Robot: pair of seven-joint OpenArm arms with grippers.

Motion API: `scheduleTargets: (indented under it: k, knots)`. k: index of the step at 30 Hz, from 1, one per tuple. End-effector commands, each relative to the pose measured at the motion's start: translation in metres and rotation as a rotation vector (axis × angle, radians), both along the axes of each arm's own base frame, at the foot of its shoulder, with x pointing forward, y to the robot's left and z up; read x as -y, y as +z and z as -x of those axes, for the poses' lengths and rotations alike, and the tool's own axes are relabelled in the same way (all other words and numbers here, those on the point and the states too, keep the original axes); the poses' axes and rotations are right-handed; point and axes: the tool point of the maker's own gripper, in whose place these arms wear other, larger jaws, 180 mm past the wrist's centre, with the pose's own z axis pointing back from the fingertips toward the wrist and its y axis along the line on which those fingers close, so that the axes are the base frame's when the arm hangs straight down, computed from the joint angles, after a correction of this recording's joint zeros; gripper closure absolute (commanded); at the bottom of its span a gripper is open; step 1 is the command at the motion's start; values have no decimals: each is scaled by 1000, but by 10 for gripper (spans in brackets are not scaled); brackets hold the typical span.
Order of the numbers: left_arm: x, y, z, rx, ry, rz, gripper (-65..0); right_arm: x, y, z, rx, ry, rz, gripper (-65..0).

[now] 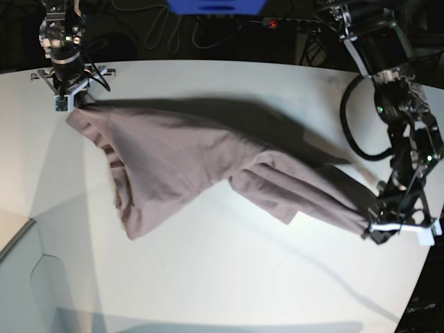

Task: Layout the t-shirt on the table in an organized manner, then fold the t-shirt properly
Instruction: 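Reposition the left gripper along the shirt and regrasp the hem edge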

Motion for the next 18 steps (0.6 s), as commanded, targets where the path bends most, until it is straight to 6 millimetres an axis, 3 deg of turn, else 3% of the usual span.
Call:
scheduleTargets:
  k: [1,4,7,13,18]
  knots:
    - [5,38,-20,111,-11,-15,0,4,3,0,1,5,12,0]
    - [41,62,-47,167,-93,-1,0,4,2,1,-1,6,13,0]
    - [74,71,-73,178,-152,50,0,4,2,2,-3,4,13,0]
    - [135,56,-113,132,-231,144,0,4,0,10,-18,4,14,0]
    - [179,36,-138,136,-275,87,0,5,0,10,-19,2,14,0]
